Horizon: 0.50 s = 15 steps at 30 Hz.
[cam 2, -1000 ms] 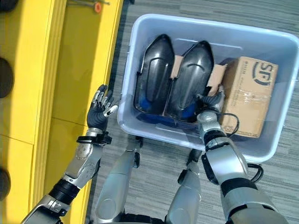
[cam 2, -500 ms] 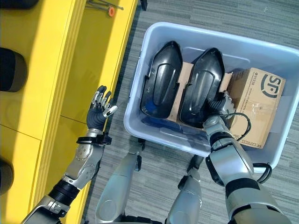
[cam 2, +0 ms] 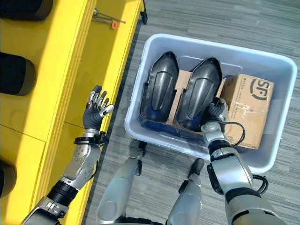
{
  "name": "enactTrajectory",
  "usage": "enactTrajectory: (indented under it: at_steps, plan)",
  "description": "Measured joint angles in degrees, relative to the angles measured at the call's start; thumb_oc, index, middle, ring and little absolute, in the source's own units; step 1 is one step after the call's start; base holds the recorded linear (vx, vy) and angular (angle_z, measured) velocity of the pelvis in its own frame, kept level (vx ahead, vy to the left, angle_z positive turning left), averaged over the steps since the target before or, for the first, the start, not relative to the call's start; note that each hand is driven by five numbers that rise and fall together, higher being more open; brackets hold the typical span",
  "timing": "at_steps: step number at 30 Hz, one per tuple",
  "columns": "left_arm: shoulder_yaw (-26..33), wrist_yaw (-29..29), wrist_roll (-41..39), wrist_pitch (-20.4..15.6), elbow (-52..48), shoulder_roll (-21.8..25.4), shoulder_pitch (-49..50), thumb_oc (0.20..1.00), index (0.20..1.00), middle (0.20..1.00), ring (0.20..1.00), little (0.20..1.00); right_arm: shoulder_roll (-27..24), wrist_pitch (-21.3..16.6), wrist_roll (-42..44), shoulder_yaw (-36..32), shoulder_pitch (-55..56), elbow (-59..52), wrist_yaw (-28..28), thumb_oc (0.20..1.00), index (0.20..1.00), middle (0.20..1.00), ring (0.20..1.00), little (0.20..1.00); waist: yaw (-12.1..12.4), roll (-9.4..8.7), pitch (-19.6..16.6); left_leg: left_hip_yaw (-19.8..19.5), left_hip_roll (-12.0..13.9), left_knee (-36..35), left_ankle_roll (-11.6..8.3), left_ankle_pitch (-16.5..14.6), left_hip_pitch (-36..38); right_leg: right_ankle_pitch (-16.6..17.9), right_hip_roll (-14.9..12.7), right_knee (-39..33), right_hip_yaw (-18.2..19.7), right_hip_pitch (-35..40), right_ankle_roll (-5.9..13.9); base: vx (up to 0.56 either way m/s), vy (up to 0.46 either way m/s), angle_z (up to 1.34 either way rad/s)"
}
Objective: Move parts from the plastic box to the shelf.
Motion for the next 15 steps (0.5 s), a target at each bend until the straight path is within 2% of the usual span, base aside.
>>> enactTrajectory:
  at_steps: [2,5,8,11,15]
  plan:
    - [0.9,-0.2,0.0,0.0,0.0,0.0,1.3,1.000,1.000,1.000,1.000,1.000,0.6,-0.8,2.6,-1.7,2.3,-4.5,-0.2,0.200,0.200,0.200,0.200,0.200,-1.2,-0.32,0.0,0.3,0.6,0.0,-0.01,0.0,0.2,0.1,0.6,0.0,0.6,-0.2,-0.13,-0.03,-0.037,-0.19]
    - [3.0,-0.5,-0.3,0.0,0.0,0.6,4.0,1.000,1.000,1.000,1.000,1.000,0.9,-2.5,4.6,-4.0,4.9,-7.2,-1.2,0.200,0.200,0.200,0.200,0.200,-2.3,-2.21,0.2,1.5,1.4,-0.8,-0.11,0.1,2.0,0.3,1.0,0.0,1.5,0.2,-0.29,-0.02,-0.050,-0.21]
    - [4.4,-1.4,-1.1,0.0,-0.1,0.8,5.3,1.000,1.000,1.000,1.000,1.000,1.4,-2.6,6.0,-6.6,8.1,-13.3,-2.1,0.200,0.200,0.200,0.200,0.200,-3.0,-2.58,0.3,2.0,1.6,-1.5,-0.21,0.2,3.2,0.4,1.2,0.0,2.7,0.7,-0.35,0.00,-0.033,-0.09]
    - [7.3,-2.4,-1.2,0.0,-0.2,1.1,7.9,1.000,1.000,1.000,1.000,1.000,1.5,-3.8,6.0,-6.2,13.2,-21.6,-2.2,0.200,0.200,0.200,0.200,0.200,-3.5,-2.77,0.4,2.7,2.1,-3.1,-0.52,0.4,6.9,0.6,1.7,-1.2,3.0,3.6,-0.27,0.01,-0.034,-0.16]
    - [7.8,-2.8,-1.2,0.2,-0.3,1.8,9.0,1.000,1.000,1.000,1.000,1.000,2.0,-4.8,5.8,-6.6,16.3,-29.4,-2.2,0.200,0.200,0.200,0.200,0.200,-4.2,-2.86,-0.2,2.9,3.4,-4.4,-1.20,0.8,8.0,0.7,3.0,-1.6,3.3,3.9,-0.87,0.03,-0.035,-0.09]
